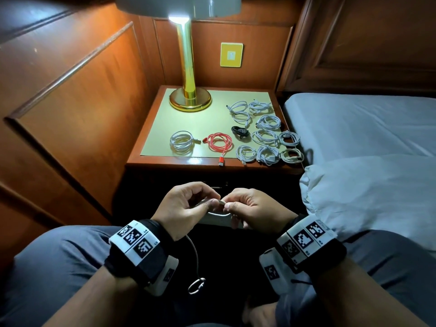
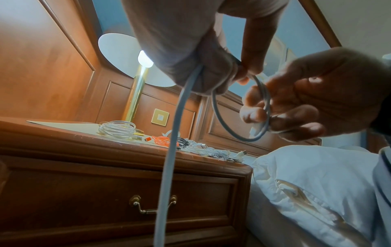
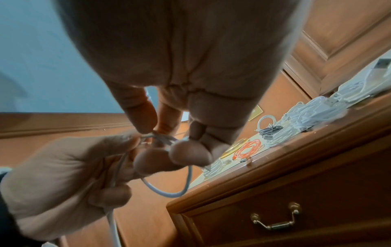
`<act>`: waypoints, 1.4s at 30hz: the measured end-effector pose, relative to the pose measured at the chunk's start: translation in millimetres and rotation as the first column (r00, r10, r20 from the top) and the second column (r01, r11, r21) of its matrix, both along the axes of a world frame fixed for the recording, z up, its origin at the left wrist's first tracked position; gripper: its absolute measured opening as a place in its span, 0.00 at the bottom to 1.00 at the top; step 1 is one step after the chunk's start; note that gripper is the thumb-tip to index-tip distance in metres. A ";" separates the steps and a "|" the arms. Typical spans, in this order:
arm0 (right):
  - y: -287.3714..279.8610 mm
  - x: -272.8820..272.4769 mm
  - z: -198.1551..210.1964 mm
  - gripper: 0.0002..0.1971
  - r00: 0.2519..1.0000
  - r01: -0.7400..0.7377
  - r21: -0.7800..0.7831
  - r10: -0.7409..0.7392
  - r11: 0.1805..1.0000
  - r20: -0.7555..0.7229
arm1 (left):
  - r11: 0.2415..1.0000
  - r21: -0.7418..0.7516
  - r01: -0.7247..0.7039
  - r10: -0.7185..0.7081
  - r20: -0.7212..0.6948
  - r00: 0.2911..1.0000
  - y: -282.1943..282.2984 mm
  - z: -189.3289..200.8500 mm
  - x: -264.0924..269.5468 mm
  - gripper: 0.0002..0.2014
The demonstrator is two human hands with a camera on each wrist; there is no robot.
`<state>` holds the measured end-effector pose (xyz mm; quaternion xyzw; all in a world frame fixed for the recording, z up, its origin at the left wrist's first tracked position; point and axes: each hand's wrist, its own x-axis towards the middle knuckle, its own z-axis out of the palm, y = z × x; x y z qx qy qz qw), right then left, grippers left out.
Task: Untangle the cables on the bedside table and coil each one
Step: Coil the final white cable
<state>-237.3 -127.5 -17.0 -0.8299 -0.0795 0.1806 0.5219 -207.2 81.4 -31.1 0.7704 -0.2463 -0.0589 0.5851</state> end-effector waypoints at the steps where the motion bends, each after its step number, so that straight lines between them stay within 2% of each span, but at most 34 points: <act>1: -1.2 0.6 -0.8 0.10 1.000 -0.017 -0.017 0.017 1.000 0.011 | 1.000 0.012 -0.018 0.018 -0.004 1.000 0.3 -1.7 1.6 0.02; 4: -4.6 0.4 -1.1 0.09 0.994 -0.074 -0.072 0.080 0.995 0.079 | 0.995 0.070 -0.068 0.072 -0.051 0.996 2.3 -10.0 6.0 0.05; 8: -6.6 1.1 -2.9 0.09 0.983 -0.020 -0.028 0.025 0.999 0.181 | 0.993 0.076 -0.090 0.100 -0.148 0.984 0.5 -10.0 6.0 0.18; 12: -2.6 2.8 -11.0 0.11 0.943 0.055 -0.079 -0.026 0.995 0.333 | 0.991 -0.040 -0.127 0.117 -0.200 0.973 -1.7 -5.1 8.0 0.16; 18: 2.3 7.5 -8.7 0.13 0.896 0.119 -0.281 0.019 0.952 0.443 | 0.978 -0.051 -0.202 0.191 -0.158 0.969 -1.5 -0.2 14.0 0.16; 20: 3.1 8.4 -5.6 0.11 0.913 0.134 -0.270 -0.012 0.953 0.408 | 0.977 -0.043 -0.211 0.205 -0.106 0.973 -1.4 -0.6 16.3 0.13; 23: 5.2 6.4 -3.0 0.09 0.977 0.117 -0.081 -0.101 0.990 0.187 | 0.983 -0.016 -0.180 0.180 -0.038 0.983 -0.3 -4.2 15.9 0.11; 25: 3.7 4.0 -1.8 0.10 0.988 0.109 -0.047 -0.103 0.993 0.112 | 0.991 -0.019 -0.130 0.129 -0.024 0.991 0.3 -6.7 13.9 0.10; 29: 1.2 2.3 1.7 0.09 0.993 0.059 -0.113 -0.047 0.992 0.109 | 0.996 0.019 -0.084 0.084 0.023 0.996 4.7 -9.3 14.5 0.12; 34: 1.5 4.9 -3.1 0.06 0.992 0.043 -0.157 -0.024 0.987 0.121 | 0.996 0.078 -0.054 0.053 0.013 0.999 7.1 -10.3 15.9 0.02; 36: 1.6 3.9 -2.4 0.05 0.991 0.015 -0.175 0.008 0.985 0.130 | 0.996 0.075 -0.040 0.038 0.022 0.999 6.7 -8.2 14.2 0.04; 39: -0.9 3.7 -1.0 0.06 0.989 0.028 -0.071 -0.017 0.997 0.148 | 0.999 0.023 -0.032 0.031 0.031 0.999 7.3 -4.6 13.2 0.04; 42: -6.0 5.6 2.6 0.08 0.977 0.122 0.105 -0.138 0.987 0.163 | 0.998 -0.032 -0.053 0.053 -0.006 0.999 9.7 -0.8 16.0 0.07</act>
